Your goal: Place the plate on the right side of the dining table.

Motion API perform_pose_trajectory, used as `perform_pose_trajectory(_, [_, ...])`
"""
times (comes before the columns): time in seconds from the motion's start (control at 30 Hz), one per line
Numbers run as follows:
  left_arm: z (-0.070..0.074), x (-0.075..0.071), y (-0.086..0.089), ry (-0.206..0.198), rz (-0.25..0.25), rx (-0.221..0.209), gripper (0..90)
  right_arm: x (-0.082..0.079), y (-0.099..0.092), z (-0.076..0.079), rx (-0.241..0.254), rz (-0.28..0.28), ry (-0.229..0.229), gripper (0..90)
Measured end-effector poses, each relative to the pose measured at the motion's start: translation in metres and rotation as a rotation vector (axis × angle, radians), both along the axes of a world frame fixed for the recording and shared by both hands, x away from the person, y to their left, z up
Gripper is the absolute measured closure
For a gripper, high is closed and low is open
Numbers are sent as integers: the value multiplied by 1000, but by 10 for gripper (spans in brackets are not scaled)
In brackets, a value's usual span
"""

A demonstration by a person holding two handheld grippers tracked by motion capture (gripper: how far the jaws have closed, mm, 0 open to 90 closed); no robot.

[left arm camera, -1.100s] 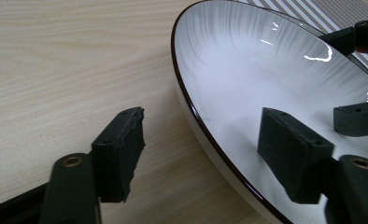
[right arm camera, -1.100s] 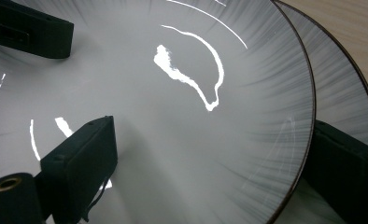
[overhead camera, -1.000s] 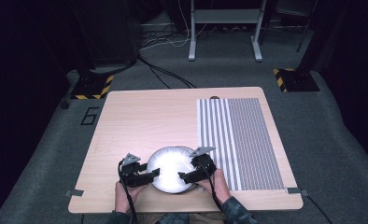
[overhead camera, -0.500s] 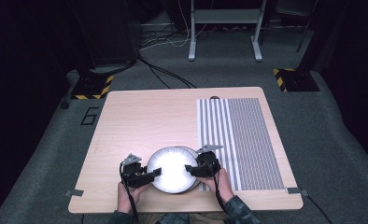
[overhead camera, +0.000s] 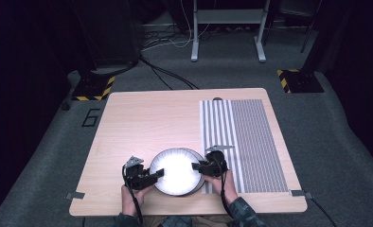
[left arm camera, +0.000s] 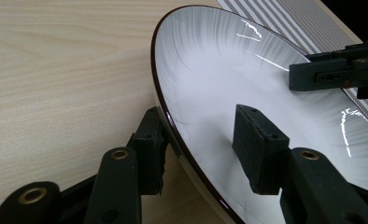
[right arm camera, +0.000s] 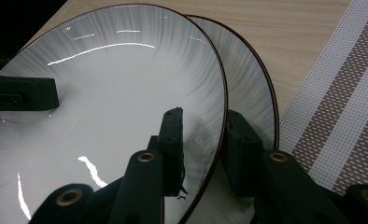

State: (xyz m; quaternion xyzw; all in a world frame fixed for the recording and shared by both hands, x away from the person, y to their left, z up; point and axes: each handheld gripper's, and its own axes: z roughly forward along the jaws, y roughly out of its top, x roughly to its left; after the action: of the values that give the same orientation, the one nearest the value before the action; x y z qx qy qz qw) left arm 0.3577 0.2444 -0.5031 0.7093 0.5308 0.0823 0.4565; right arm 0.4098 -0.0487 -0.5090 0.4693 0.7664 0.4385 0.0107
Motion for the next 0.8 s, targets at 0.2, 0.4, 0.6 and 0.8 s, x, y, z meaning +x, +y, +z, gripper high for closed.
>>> perform_pose_trajectory(0.2, [0,0,0,-7,18,0,584,1,-2,-1,29,-23,-6,751])
perform_pose_trajectory(0.4, [2,-2,-3,-42,51,1,610,1,-4,-2,60,-36,-14,770])
perform_pose_trajectory(0.6, [6,-2,-4,-66,71,-5,633,0,-7,3,91,-54,-42,798])
perform_pose_trajectory(0.8, [13,-5,-5,-112,87,-34,695,-3,-12,13,126,-78,-87,833])
